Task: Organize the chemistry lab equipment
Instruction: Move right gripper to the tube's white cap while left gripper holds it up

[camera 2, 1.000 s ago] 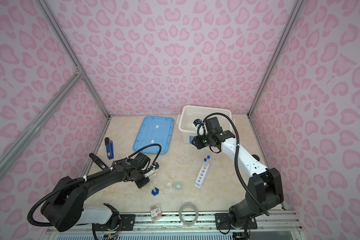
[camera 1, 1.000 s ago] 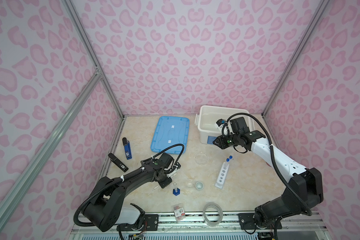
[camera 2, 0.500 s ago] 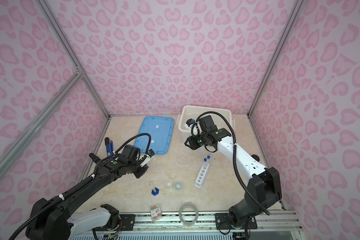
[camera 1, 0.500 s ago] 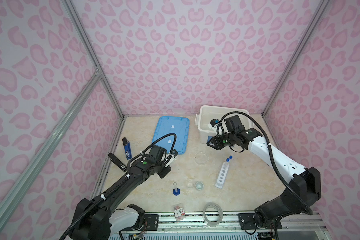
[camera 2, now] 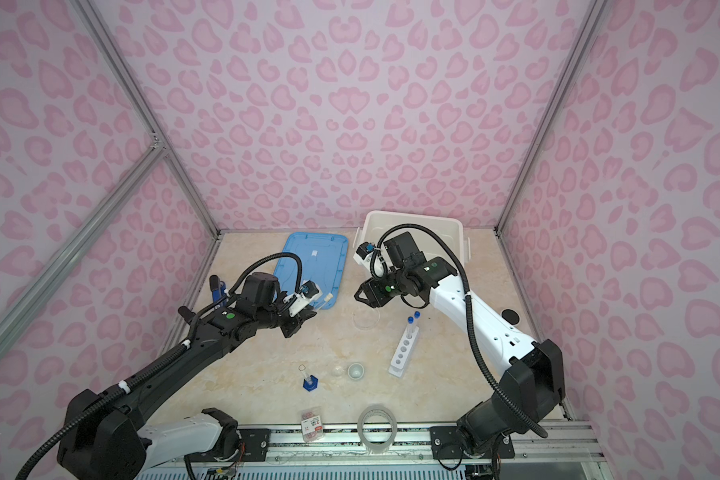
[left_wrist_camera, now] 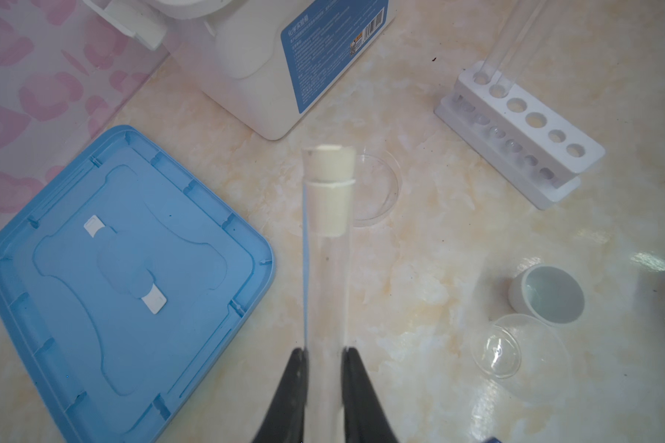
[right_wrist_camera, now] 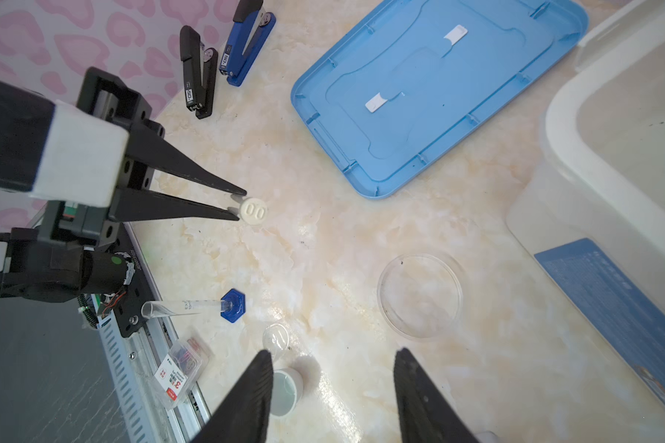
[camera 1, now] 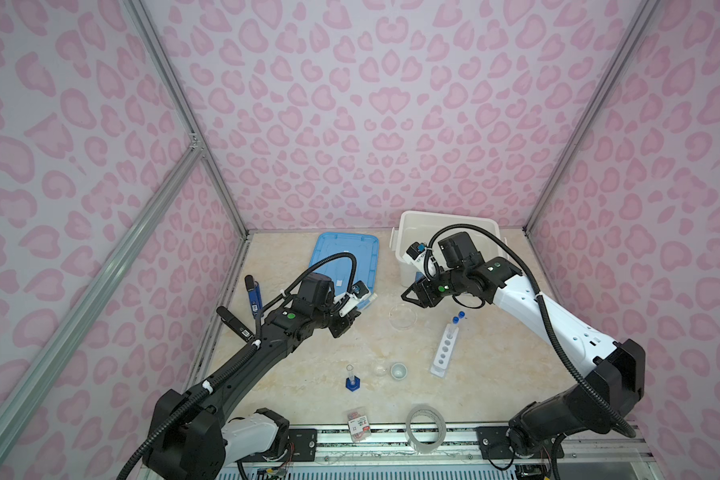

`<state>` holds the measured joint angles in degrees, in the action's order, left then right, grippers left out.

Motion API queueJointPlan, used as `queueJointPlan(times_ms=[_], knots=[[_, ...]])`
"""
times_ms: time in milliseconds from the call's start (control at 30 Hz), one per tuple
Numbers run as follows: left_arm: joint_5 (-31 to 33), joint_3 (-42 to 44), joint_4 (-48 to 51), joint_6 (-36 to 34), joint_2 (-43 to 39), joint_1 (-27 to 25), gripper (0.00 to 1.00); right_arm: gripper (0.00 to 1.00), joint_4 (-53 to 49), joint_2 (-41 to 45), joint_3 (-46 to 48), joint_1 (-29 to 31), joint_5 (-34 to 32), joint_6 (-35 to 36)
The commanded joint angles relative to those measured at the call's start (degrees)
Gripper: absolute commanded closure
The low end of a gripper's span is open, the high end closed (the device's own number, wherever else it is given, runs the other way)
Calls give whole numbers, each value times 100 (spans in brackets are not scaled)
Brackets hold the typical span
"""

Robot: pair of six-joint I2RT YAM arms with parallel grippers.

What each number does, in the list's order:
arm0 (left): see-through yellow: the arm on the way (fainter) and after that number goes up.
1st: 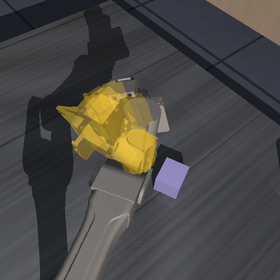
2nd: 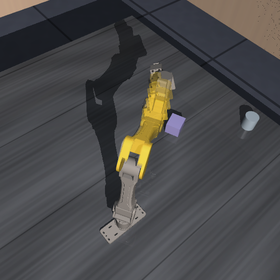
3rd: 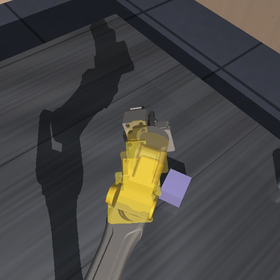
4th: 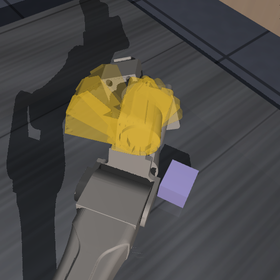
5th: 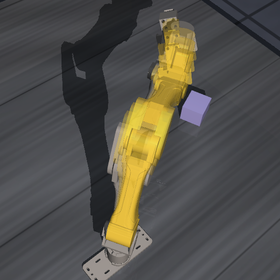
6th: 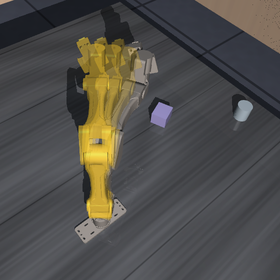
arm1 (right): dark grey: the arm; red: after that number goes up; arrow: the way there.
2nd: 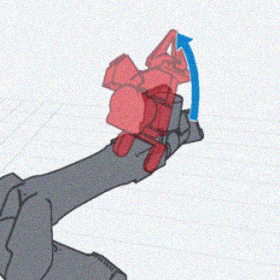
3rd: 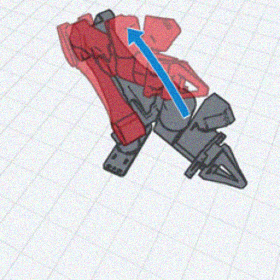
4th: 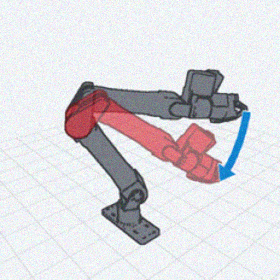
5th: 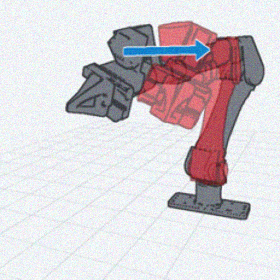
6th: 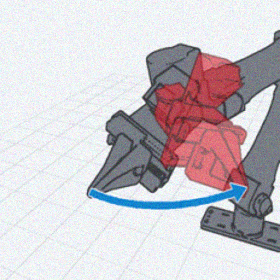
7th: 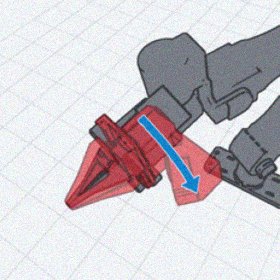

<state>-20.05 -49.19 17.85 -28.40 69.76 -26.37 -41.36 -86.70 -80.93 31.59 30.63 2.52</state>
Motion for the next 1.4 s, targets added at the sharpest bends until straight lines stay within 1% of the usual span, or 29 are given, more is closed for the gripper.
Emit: queueJointPlan(times_ms=[0, 133, 167, 233, 333, 733, 767, 933, 1033, 1367], knots=[[-359, 17, -421, -16, -11, 0, 94, 47, -97, -26, -118, 106, 59, 13], [-517, 66, -528, 36, -39, 0, 94, 46, -345, -221, -371, 322, 7, 121], [-546, 89, -550, 49, -56, 0, 94, 46, -379, -266, -609, 358, -2, 133], [-597, 148, -615, 79, -98, 0, 94, 46, -451, -379, -787, 432, -22, 143], [-645, 231, -707, 118, -170, 0, 94, 47, -533, -564, -1030, 538, -27, 169], [-781, 278, -703, 142, -322, 0, 94, 50, -749, -1134, -1564, 892, 3, 288], [-794, 273, -698, 142, -322, 0, 94, 50, -746, -1155, -1583, 901, 4, 292], [-816, 286, -710, 142, -340, 0, 94, 61, -757, -1257, -1645, 901, 51, 317], [-855, 278, -702, 144, -348, 0, 94, 65, -718, -1305, -1637, 906, 160, 279], [-885, 283, -694, 133, -375, 0, 94, 68, -697, -1350, -1646, 956, 227, 257]])
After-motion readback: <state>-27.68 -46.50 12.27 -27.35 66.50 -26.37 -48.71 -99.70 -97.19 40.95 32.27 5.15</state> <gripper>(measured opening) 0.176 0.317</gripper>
